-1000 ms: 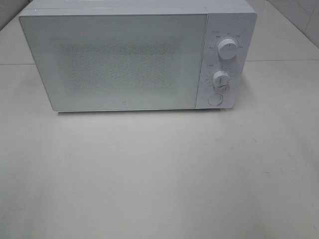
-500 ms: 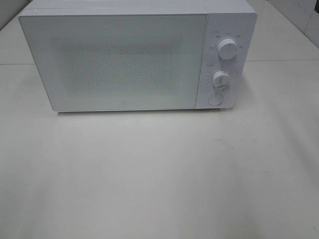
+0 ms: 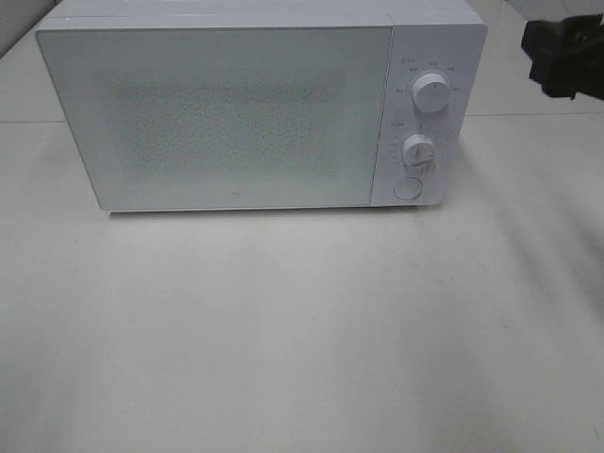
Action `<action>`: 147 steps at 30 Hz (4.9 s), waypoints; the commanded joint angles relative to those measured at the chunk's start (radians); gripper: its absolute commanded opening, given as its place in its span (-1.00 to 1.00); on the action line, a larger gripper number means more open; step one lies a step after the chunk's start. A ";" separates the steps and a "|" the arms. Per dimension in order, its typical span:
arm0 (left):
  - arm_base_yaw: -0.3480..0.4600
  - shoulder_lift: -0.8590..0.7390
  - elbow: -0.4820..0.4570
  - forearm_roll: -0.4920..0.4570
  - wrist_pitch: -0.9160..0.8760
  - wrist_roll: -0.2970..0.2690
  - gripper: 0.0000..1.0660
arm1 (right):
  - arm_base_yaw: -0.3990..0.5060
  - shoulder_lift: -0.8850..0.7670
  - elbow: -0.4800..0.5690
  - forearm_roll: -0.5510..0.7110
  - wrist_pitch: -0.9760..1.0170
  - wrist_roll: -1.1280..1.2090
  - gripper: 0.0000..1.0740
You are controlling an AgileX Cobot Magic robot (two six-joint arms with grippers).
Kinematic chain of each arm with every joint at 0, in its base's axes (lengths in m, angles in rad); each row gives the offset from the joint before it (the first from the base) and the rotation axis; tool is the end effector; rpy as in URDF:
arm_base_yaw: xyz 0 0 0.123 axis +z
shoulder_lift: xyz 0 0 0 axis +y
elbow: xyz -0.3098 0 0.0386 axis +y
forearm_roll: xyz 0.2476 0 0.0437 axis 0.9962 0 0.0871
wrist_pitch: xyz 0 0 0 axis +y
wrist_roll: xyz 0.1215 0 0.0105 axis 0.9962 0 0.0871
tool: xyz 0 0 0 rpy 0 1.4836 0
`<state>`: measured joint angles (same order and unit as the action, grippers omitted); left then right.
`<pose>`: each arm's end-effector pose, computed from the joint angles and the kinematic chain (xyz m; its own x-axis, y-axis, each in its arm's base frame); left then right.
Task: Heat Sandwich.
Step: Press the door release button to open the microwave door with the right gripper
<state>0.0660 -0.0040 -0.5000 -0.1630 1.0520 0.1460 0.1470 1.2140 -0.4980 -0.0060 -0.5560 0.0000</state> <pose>-0.0047 -0.0175 0.2650 -0.4337 0.0354 -0.9004 0.0892 0.9960 -0.0038 0.2622 0.0392 0.2882 -0.0712 -0.0157 -0.9973 -0.1500 0.9887 -0.0049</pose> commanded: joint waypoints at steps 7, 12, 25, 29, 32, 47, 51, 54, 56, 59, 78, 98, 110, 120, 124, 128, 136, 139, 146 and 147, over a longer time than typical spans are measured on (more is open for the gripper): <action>0.003 -0.029 0.003 0.000 -0.013 -0.003 0.95 | 0.048 0.206 0.047 0.184 -0.298 -0.143 0.42; 0.003 -0.029 0.003 0.000 -0.013 -0.003 0.95 | 0.160 0.297 0.056 0.314 -0.358 -0.242 0.42; 0.003 -0.029 0.003 0.000 -0.013 -0.003 0.95 | 0.370 0.506 0.056 0.464 -0.503 -0.239 0.42; 0.003 -0.029 0.003 0.000 -0.013 -0.003 0.95 | 0.430 0.564 0.056 0.526 -0.535 -0.209 0.42; 0.003 -0.029 0.003 0.000 -0.013 -0.003 0.95 | 0.455 0.594 0.056 0.569 -0.539 -0.206 0.42; 0.003 -0.029 0.003 0.000 -0.013 -0.003 0.95 | 0.472 0.615 0.056 0.595 -0.531 -0.072 0.42; 0.003 -0.029 0.003 0.000 -0.013 -0.003 0.95 | 0.472 0.615 0.056 0.595 -0.531 0.138 0.42; 0.003 -0.029 0.003 0.000 -0.013 -0.003 0.95 | 0.472 0.615 0.056 0.595 -0.528 0.299 0.42; 0.003 -0.029 0.003 0.000 -0.013 -0.003 0.95 | 0.472 0.615 0.056 0.595 -0.518 0.435 0.42; 0.003 -0.029 0.003 0.000 -0.013 -0.003 0.95 | 0.472 0.615 0.056 0.595 -0.497 0.678 0.42; 0.003 -0.029 0.003 0.000 -0.013 -0.003 0.95 | 0.472 0.615 0.056 0.588 -0.498 1.523 0.05; 0.003 -0.029 0.003 0.000 -0.013 -0.003 0.95 | 0.469 0.615 0.055 0.591 -0.480 1.503 -0.98; 0.003 -0.029 0.003 0.000 -0.013 -0.003 0.95 | 0.469 0.736 -0.021 0.588 -0.493 1.526 -0.99; 0.003 -0.029 0.003 0.000 -0.013 -0.003 0.95 | 0.383 0.813 -0.109 0.498 -0.482 1.537 -0.98; 0.003 -0.029 0.003 0.000 -0.013 -0.003 0.95 | 0.352 0.842 -0.141 0.461 -0.475 1.537 -0.98; 0.003 -0.029 0.003 0.000 -0.013 -0.003 0.95 | 0.340 0.863 -0.170 0.446 -0.472 1.541 -0.98; 0.003 -0.029 0.003 0.001 -0.013 -0.003 0.95 | 0.289 0.874 -0.213 0.427 -0.422 1.539 -0.99; 0.003 -0.029 0.003 0.001 -0.013 -0.003 0.95 | 0.271 0.881 -0.226 0.417 -0.420 1.534 -0.99; 0.003 -0.029 0.003 0.001 -0.013 -0.003 0.95 | 0.261 0.899 -0.254 0.364 -0.397 1.583 -0.99; 0.003 -0.029 0.003 0.001 -0.013 -0.003 0.95 | 0.261 0.900 -0.254 0.364 -0.398 1.587 -0.99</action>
<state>0.0660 -0.0040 -0.5000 -0.1630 1.0520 0.1460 0.4150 2.1170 -0.7390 0.3770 -0.9450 1.5740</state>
